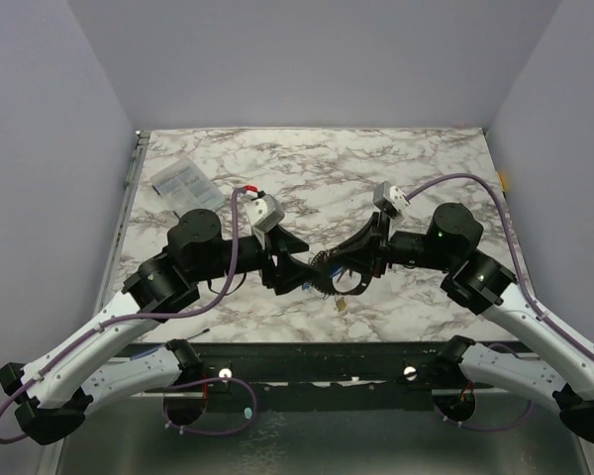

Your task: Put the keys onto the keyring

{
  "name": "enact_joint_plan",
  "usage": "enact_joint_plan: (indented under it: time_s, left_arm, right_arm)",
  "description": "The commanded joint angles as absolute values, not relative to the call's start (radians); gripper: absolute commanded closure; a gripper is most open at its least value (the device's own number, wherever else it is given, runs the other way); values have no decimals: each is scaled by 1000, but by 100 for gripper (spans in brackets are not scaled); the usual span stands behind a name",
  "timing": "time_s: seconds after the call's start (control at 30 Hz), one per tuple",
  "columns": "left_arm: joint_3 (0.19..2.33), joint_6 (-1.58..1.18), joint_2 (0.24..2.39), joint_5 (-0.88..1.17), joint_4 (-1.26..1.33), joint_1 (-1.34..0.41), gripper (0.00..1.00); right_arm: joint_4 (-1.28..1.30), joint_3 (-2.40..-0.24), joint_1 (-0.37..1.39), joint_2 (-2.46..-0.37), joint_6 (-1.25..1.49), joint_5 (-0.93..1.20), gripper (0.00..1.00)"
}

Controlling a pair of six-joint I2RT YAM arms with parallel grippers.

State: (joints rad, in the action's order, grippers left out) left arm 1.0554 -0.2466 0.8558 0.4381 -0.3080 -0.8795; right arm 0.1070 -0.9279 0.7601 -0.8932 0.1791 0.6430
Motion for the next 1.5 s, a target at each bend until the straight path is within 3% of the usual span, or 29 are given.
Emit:
enact_joint_plan:
  time_s: [0.0, 0.63, 1.47]
  left_arm:
    - [1004, -263, 833, 354, -248, -884, 31]
    - [893, -198, 841, 214, -49, -888, 30]
    - [946, -144, 959, 87, -3, -1033, 36]
  right_arm:
    - [101, -927, 766, -874, 230, 439, 99]
    - [255, -929, 767, -808, 361, 164, 99]
    - [274, -925, 767, -782, 398, 190, 100]
